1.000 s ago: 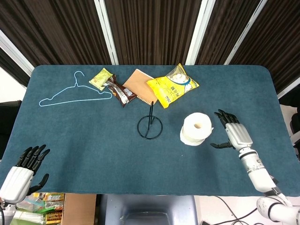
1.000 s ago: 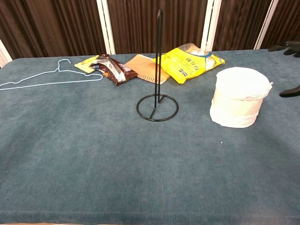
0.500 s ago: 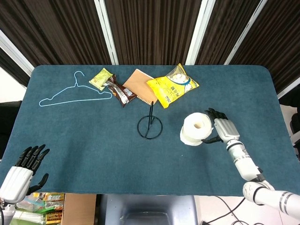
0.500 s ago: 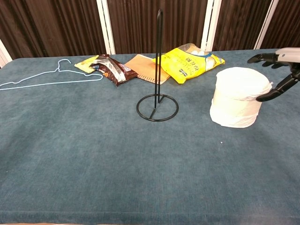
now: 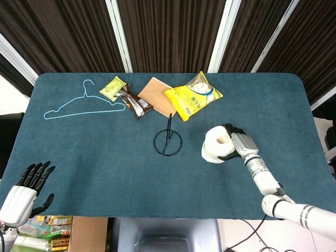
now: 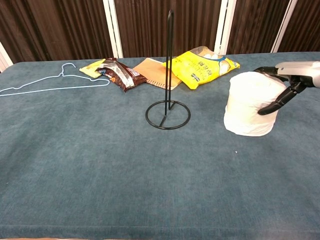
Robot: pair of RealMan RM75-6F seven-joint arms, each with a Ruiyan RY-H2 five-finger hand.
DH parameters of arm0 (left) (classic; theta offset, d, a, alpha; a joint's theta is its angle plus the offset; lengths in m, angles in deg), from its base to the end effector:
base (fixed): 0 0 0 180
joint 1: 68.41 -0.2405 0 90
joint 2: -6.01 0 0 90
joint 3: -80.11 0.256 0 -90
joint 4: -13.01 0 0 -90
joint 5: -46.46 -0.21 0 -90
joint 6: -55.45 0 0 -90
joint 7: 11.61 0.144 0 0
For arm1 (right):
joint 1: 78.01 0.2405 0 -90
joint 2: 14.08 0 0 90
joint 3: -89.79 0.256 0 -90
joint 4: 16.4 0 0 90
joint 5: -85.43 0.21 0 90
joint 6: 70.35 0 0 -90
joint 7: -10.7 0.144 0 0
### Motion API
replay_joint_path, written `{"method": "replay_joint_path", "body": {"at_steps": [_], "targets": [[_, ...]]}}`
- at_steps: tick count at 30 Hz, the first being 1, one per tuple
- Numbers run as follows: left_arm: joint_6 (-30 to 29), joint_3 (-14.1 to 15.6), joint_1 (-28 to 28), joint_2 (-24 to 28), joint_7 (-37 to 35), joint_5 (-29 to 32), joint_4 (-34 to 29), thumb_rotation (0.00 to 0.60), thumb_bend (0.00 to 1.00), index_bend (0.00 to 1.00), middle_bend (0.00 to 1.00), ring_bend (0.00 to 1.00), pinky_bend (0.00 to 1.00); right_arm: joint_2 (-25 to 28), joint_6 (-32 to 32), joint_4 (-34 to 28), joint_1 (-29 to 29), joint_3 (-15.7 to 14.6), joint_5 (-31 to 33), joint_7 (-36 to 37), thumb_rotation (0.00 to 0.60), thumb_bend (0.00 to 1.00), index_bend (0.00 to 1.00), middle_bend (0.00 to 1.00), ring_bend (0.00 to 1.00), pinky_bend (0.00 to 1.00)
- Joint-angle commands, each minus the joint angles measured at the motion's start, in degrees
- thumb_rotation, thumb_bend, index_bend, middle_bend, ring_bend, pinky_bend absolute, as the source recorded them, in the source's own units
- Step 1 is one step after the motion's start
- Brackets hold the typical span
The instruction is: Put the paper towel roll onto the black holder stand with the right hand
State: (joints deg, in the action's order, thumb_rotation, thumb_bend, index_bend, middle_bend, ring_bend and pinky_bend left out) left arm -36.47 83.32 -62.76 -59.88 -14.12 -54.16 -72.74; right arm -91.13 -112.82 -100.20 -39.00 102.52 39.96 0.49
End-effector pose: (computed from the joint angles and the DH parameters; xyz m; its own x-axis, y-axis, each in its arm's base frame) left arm -0.2966 0.1596 0.1450 0.4319 -0.0114 0.9019 0.8662 -0.2735 -0.4183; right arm -0.2354 -0.3648 0.0438 0.2068 -0.4391 0.8743 -0.9705 0.0212 0.2402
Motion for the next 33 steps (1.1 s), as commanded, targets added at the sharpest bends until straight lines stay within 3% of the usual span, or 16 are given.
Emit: {"method": "replay_joint_path", "body": {"at_steps": [1, 3, 6, 8, 16, 25, 29, 33], "targets": [[0.0, 0.0, 0.0, 0.0, 0.0, 0.0, 0.0, 0.6, 0.43, 0.0, 0.01, 0.0, 0.09, -0.9, -1.6, 0.3, 0.2, -0.2, 0.7, -0.5, 0.6, 0.17, 0.38, 0.26, 0.12, 0.02], [-0.1, 0.0, 0.0, 0.0, -0.1, -0.1, 0.0, 0.6, 0.43, 0.0, 0.01, 0.0, 0.09, -1.2, -2.3, 0.3, 0.4, -0.4, 1.5, -1.0, 0.6, 0.23, 0.55, 0.4, 0.27, 0.12], [-0.2, 0.1, -0.1, 0.1, -0.2, -0.2, 0.0, 0.6, 0.43, 0.0, 0.01, 0.0, 0.09, -1.7, -3.5, 0.3, 0.5, -0.6, 2.4, -1.6, 0.6, 0.27, 0.71, 0.53, 0.43, 0.26], [-0.3, 0.1, -0.1, 0.1, -0.2, -0.2, 0.0, 0.6, 0.43, 0.0, 0.01, 0.0, 0.09, -1.8, -4.3, 0.2, 0.4, -0.5, 2.5, -1.5, 0.6, 0.29, 0.75, 0.56, 0.47, 0.3], [-0.4, 0.2, -0.1, 0.1, -0.2, -0.4, 0.1, 0.6, 0.43, 0.0, 0.01, 0.0, 0.09, 0.8, -11.3, -5.2, -2.6, 1.7, -4.2, 3.5, 0.6, 0.31, 0.78, 0.58, 0.49, 0.33], [-0.2, 0.4, 0.0, -0.2, 0.4, -0.9, 0.0, 0.6, 0.43, 0.0, 0.01, 0.0, 0.09, 10.9, -20.0, -20.6, -6.3, 5.6, -12.9, 6.5, 0.6, 0.31, 0.78, 0.58, 0.5, 0.38], [0.3, 0.5, 0.1, -0.4, 1.0, -0.9, -0.2, 0.6, 0.43, 0.0, 0.01, 0.0, 0.09, 15.4, -22.8, -28.0, -6.5, 8.3, -13.6, 4.9, 0.6, 0.31, 0.78, 0.58, 0.5, 0.38], [0.6, 0.3, 0.3, -0.4, 1.0, -0.5, -0.3, 0.6, 0.43, 0.0, 0.01, 0.0, 0.09, 17.8, -23.6, -33.5, -4.1, 11.5, -9.4, 0.9, 0.6, 0.31, 0.78, 0.58, 0.5, 0.38]]}}
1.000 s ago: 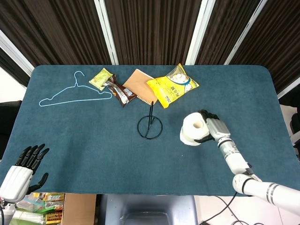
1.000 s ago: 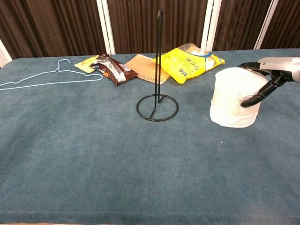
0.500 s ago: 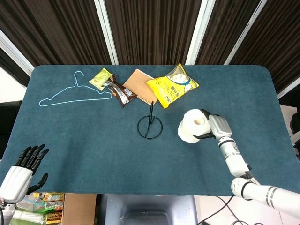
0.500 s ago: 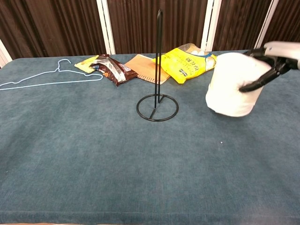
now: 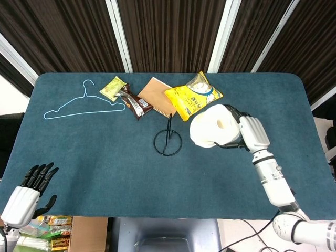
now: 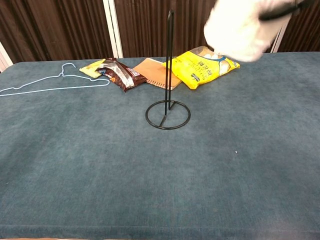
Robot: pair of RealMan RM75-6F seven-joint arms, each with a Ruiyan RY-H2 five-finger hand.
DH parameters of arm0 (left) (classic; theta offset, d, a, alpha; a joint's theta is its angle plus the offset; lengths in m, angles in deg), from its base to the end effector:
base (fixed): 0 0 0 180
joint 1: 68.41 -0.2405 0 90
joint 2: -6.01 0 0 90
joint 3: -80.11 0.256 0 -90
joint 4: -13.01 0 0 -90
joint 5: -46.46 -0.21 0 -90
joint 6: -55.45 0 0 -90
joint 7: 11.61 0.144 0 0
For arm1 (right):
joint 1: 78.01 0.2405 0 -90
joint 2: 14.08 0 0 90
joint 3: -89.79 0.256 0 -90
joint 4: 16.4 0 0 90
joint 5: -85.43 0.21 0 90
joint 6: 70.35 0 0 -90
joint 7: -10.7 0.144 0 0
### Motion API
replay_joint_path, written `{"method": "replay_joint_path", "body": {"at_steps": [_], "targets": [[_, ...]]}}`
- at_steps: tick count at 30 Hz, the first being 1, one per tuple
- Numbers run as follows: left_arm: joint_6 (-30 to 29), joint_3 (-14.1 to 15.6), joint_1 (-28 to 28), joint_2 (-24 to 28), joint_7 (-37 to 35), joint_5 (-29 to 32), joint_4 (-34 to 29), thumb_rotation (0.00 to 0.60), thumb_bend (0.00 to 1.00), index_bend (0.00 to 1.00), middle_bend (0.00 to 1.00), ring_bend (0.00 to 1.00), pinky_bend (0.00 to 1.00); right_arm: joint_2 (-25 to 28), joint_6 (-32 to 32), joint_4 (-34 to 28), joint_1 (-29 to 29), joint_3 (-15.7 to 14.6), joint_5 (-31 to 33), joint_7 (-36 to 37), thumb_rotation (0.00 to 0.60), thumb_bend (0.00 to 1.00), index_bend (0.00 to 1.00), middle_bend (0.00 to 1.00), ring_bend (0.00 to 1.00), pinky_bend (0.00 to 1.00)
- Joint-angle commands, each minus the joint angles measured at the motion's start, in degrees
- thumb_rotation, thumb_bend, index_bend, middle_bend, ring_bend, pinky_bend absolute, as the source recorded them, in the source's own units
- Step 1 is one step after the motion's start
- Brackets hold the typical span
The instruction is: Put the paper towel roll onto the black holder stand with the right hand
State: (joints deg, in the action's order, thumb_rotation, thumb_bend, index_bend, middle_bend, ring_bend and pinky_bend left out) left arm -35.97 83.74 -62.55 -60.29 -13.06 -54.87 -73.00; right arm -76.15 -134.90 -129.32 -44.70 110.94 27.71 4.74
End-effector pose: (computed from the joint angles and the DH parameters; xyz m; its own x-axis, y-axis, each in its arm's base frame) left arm -0.2941 0.1586 0.1397 0.4400 -0.0010 0.8980 0.8597 -0.2886 -0.4215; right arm -0.1326 -0.3296 0.1472 0.0475 -0.1004 0.9938 -0.9792 -0.2009 0.0265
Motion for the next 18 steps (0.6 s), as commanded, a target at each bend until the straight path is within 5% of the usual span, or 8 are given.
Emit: {"method": "replay_joint_path", "body": {"at_steps": [1, 8, 18], "targets": [[0.1, -0.2, 0.1, 0.0, -0.2, 0.3, 0.0, 0.6, 0.43, 0.0, 0.01, 0.0, 0.09, 3.1, -1.4, -5.2, 2.4, 3.8, 4.3, -4.4, 0.6, 0.31, 0.78, 0.58, 0.5, 0.38], [0.6, -0.4, 0.2, 0.2, -0.5, 1.0, -0.1, 0.6, 0.43, 0.0, 0.01, 0.0, 0.09, 0.8, -5.8, -8.4, 11.1, 6.5, 13.7, -19.1, 0.6, 0.31, 0.78, 0.58, 0.5, 0.38], [0.9, -0.6, 0.3, 0.3, -0.8, 1.8, 0.0, 0.6, 0.43, 0.0, 0.01, 0.0, 0.09, -4.7, -10.3, -9.3, 20.5, 8.5, 25.9, -28.6, 0.6, 0.31, 0.78, 0.58, 0.5, 0.39]]}}
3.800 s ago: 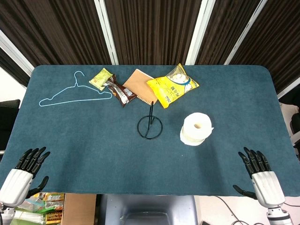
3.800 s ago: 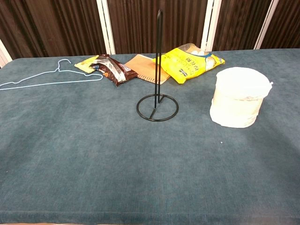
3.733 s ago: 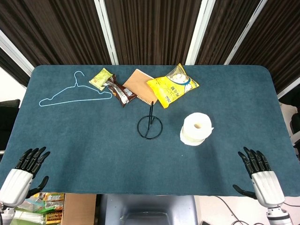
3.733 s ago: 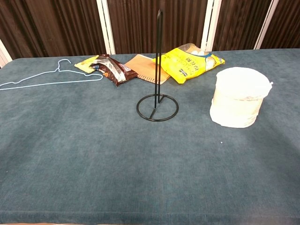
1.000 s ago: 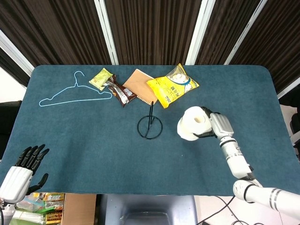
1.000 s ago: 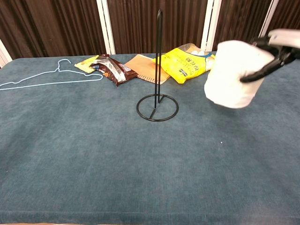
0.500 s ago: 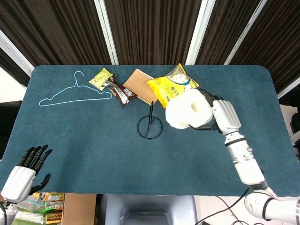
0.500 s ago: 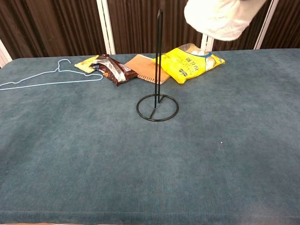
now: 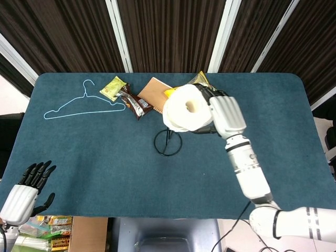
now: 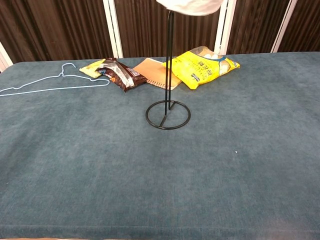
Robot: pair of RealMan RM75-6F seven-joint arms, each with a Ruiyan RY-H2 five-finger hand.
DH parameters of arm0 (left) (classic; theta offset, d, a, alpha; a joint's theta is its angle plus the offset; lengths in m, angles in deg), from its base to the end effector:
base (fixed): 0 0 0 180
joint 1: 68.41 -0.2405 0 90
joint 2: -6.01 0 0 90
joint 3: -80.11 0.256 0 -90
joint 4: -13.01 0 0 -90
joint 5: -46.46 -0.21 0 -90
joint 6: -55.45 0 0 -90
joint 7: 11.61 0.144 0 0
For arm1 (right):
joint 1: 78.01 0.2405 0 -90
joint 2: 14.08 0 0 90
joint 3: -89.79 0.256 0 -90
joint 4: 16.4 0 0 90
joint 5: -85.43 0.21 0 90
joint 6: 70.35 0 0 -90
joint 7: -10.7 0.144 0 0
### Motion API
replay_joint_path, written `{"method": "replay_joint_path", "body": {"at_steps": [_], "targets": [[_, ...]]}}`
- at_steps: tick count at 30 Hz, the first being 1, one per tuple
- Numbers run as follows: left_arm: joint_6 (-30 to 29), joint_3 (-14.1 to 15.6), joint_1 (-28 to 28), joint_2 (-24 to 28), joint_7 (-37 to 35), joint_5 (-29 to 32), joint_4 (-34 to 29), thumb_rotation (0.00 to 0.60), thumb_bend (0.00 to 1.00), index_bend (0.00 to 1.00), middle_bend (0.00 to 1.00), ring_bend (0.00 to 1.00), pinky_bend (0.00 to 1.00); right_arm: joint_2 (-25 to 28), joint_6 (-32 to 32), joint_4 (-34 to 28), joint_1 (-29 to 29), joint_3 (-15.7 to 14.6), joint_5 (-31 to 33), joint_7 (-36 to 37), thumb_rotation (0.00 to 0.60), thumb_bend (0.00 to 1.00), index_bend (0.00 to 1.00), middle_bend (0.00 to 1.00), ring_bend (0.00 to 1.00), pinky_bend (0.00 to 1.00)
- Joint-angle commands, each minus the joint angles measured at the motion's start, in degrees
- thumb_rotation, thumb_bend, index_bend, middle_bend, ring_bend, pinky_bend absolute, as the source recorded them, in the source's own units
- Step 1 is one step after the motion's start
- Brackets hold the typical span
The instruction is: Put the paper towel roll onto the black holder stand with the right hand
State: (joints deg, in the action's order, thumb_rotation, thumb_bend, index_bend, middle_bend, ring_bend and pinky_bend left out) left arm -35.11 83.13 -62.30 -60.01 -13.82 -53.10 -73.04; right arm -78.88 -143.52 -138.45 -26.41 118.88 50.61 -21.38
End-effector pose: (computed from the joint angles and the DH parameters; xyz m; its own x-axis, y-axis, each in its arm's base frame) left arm -0.2977 0.1634 0.1425 0.4353 0.0031 0.9003 0.8693 -0.2617 -0.4194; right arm -0.0177 -0.3471 0.1519 0.1641 -0.0231 0.9862 -0.9527 -0.2630 0.1524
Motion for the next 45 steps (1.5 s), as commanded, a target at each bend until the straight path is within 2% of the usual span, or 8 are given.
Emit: {"method": "replay_joint_path", "body": {"at_steps": [1, 11, 17, 22, 37, 41, 43, 45], "targets": [[0.0, 0.0, 0.0, 0.1, -0.2, 0.0, 0.0, 0.6, 0.43, 0.0, 0.01, 0.0, 0.09, -2.5, -1.9, 0.0, 2.8, 0.5, 3.9, -2.7, 0.6, 0.31, 0.78, 0.58, 0.5, 0.39], [0.3, 0.2, 0.2, 0.3, -1.0, 0.0, 0.1, 0.6, 0.43, 0.0, 0.01, 0.0, 0.09, -5.7, -3.0, 2.9, 5.4, -1.7, 5.9, -4.4, 0.6, 0.31, 0.78, 0.58, 0.5, 0.4], [0.2, 0.2, 0.2, 0.3, -0.7, -0.2, 0.0, 0.6, 0.43, 0.0, 0.01, 0.0, 0.09, -8.0, -4.3, 5.0, 7.5, -1.3, 6.4, -5.1, 0.6, 0.31, 0.78, 0.58, 0.5, 0.4], [0.2, 0.1, 0.2, 0.4, -1.0, 0.1, 0.0, 0.6, 0.43, 0.0, 0.01, 0.0, 0.09, -7.9, -4.9, 4.8, 7.7, -0.7, 6.9, -4.9, 0.6, 0.31, 0.78, 0.58, 0.5, 0.4], [0.2, 0.1, 0.3, 0.4, -1.2, 0.0, 0.2, 0.6, 0.43, 0.0, 0.01, 0.0, 0.09, -10.9, -2.6, 7.3, 10.4, -1.4, 15.4, -6.1, 0.6, 0.31, 0.78, 0.58, 0.5, 0.4], [-0.3, 0.4, 0.1, 0.5, -1.2, -0.4, 0.1, 0.6, 0.43, 0.0, 0.01, 0.0, 0.09, -12.7, -2.3, 9.5, 10.8, -2.6, 16.4, -6.1, 0.6, 0.31, 0.78, 0.58, 0.5, 0.41], [-0.3, 0.3, 0.1, 0.5, -1.4, -0.5, 0.2, 0.6, 0.43, 0.0, 0.01, 0.0, 0.09, -13.9, -1.9, 10.8, 11.0, -3.5, 16.7, -6.1, 0.6, 0.31, 0.77, 0.58, 0.5, 0.41], [-0.2, 0.3, 0.1, 0.4, -1.4, -0.4, 0.3, 0.6, 0.43, 0.0, 0.01, 0.0, 0.09, -14.7, -1.4, 11.8, 10.9, -4.0, 16.8, -5.7, 0.6, 0.31, 0.7, 0.58, 0.49, 0.4]]}}
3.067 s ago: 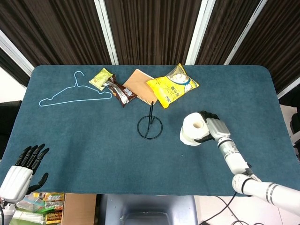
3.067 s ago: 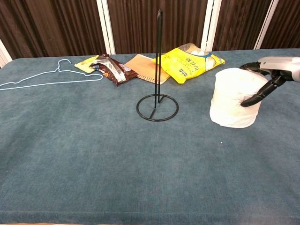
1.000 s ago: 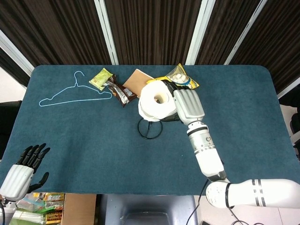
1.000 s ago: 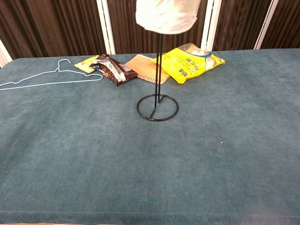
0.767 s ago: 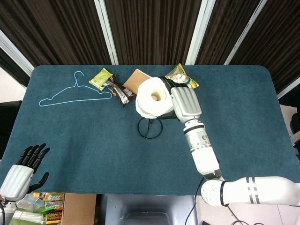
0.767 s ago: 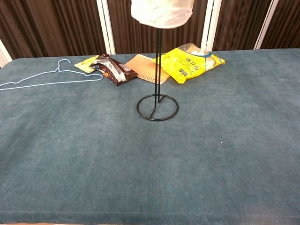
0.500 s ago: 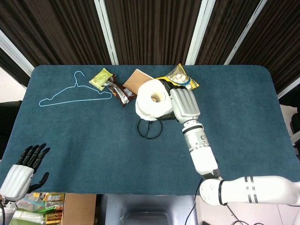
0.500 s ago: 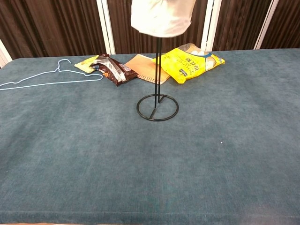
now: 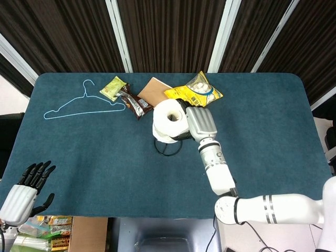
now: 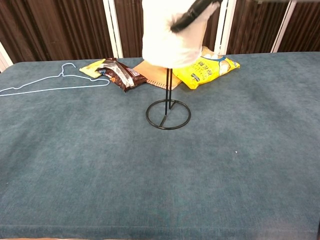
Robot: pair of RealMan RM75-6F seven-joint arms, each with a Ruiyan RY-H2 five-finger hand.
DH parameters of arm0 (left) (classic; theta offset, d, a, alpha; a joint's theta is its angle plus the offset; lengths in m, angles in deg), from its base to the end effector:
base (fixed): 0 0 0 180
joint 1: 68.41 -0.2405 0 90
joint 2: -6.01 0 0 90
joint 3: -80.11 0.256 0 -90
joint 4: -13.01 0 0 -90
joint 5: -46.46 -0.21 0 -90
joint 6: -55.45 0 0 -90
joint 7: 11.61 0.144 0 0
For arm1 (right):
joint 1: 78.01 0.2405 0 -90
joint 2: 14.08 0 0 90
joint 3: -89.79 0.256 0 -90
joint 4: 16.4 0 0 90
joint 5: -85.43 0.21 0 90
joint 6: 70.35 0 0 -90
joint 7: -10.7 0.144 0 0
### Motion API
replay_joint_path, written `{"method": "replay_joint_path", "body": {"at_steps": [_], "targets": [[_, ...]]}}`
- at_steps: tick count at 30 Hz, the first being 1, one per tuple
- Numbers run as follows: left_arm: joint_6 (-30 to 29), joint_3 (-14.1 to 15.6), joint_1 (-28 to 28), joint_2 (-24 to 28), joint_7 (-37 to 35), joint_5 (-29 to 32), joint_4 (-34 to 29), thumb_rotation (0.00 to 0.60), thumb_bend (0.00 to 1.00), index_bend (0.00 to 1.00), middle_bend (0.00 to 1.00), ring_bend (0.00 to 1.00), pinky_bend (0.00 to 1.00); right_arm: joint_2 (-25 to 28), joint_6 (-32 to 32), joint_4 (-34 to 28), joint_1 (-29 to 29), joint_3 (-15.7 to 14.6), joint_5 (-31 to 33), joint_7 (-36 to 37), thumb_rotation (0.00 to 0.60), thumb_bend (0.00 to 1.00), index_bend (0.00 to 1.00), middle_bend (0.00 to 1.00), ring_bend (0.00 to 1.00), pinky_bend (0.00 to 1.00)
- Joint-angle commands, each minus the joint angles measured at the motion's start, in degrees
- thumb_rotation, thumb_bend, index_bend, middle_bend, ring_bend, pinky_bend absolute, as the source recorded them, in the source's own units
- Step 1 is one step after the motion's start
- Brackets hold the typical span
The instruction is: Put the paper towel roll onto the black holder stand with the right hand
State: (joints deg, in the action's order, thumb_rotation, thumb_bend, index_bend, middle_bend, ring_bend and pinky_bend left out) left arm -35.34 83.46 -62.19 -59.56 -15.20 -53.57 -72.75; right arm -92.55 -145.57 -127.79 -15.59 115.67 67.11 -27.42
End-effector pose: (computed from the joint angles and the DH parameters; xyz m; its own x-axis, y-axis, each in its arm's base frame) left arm -0.2983 0.1626 0.1446 0.4255 0.0097 0.9049 0.8722 -0.2711 -0.4072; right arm -0.0101 -0.3664 0.0720 0.2040 -0.2018 0.9579 -0.9754 -0.1248 0.1815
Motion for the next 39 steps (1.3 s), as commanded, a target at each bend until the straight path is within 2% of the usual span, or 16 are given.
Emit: {"method": "replay_joint_path", "body": {"at_steps": [1, 7, 9, 11, 15, 18, 25, 28, 31, 34, 37, 39], "targets": [[0.1, 0.0, 0.0, 0.0, -0.1, 0.1, 0.1, 0.6, 0.43, 0.0, 0.01, 0.0, 0.09, -1.3, 1.0, 1.5, -0.1, -0.9, 0.1, 0.8, 0.6, 0.31, 0.66, 0.57, 0.48, 0.4], [0.4, 0.0, 0.2, 0.0, -0.2, 0.2, 0.0, 0.6, 0.43, 0.0, 0.01, 0.0, 0.09, -2.2, 3.3, 4.2, -0.7, -2.1, -0.1, 1.8, 0.6, 0.31, 0.14, 0.36, 0.3, 0.34], [0.3, 0.0, 0.2, 0.1, -0.2, 0.2, -0.1, 0.6, 0.43, 0.0, 0.01, 0.0, 0.09, -2.4, 3.7, 4.7, -0.7, -2.6, -0.5, 1.8, 0.6, 0.31, 0.06, 0.32, 0.27, 0.33], [0.3, 0.0, 0.1, 0.1, -0.2, 0.1, -0.1, 0.6, 0.43, 0.0, 0.01, 0.0, 0.09, -2.4, 3.8, 4.8, -0.8, -2.7, -0.7, 1.8, 0.6, 0.31, 0.03, 0.29, 0.24, 0.32], [0.2, 0.0, 0.1, 0.1, -0.4, 0.2, 0.0, 0.6, 0.43, 0.0, 0.01, 0.0, 0.09, -2.3, 5.8, 5.6, -1.0, -3.3, -1.1, 2.1, 0.6, 0.31, 0.0, 0.09, 0.06, 0.21], [0.2, 0.0, 0.1, 0.1, -0.4, 0.2, 0.0, 0.6, 0.43, 0.0, 0.01, 0.0, 0.09, -1.7, 6.1, 5.7, -1.5, -3.7, -2.7, 2.6, 0.6, 0.27, 0.0, 0.03, 0.01, 0.16], [0.0, 0.1, 0.1, 0.1, -0.3, -0.1, 0.0, 0.6, 0.43, 0.0, 0.01, 0.0, 0.09, 0.9, 7.0, 3.7, -2.7, -4.1, -3.5, 3.2, 0.6, 0.22, 0.0, 0.0, 0.0, 0.11], [-0.1, 0.1, 0.0, 0.2, -0.5, -0.1, 0.0, 0.6, 0.43, 0.0, 0.01, 0.0, 0.09, 3.4, 7.0, 0.9, -4.3, -5.0, -5.6, 3.9, 0.6, 0.22, 0.0, 0.0, 0.0, 0.11], [-0.3, 0.1, 0.0, 0.2, -0.6, -0.2, 0.0, 0.6, 0.43, 0.0, 0.01, 0.0, 0.09, 6.9, 5.5, -3.9, -7.8, -7.4, -11.4, 5.6, 0.6, 0.22, 0.0, 0.0, 0.0, 0.1], [-0.7, 0.1, 0.0, 0.1, -0.6, -0.7, 0.3, 0.6, 0.43, 0.0, 0.01, 0.0, 0.09, 10.1, 2.3, -9.4, -13.6, -12.1, -20.5, 8.5, 0.6, 0.22, 0.0, 0.0, 0.0, 0.09], [-2.1, 0.0, -0.1, -0.5, -0.8, -1.9, 1.0, 0.6, 0.43, 0.0, 0.0, 0.0, 0.09, 13.6, -0.6, -12.8, -20.9, -20.5, -33.9, 10.8, 0.6, 0.22, 0.0, 0.0, 0.0, 0.01], [-3.3, 0.0, -0.4, -0.8, -1.0, -2.5, 1.6, 0.6, 0.43, 0.0, 0.0, 0.0, 0.08, 15.1, -3.8, -11.3, -26.8, -28.1, -45.0, 11.2, 0.6, 0.22, 0.0, 0.0, 0.0, 0.0]]}}
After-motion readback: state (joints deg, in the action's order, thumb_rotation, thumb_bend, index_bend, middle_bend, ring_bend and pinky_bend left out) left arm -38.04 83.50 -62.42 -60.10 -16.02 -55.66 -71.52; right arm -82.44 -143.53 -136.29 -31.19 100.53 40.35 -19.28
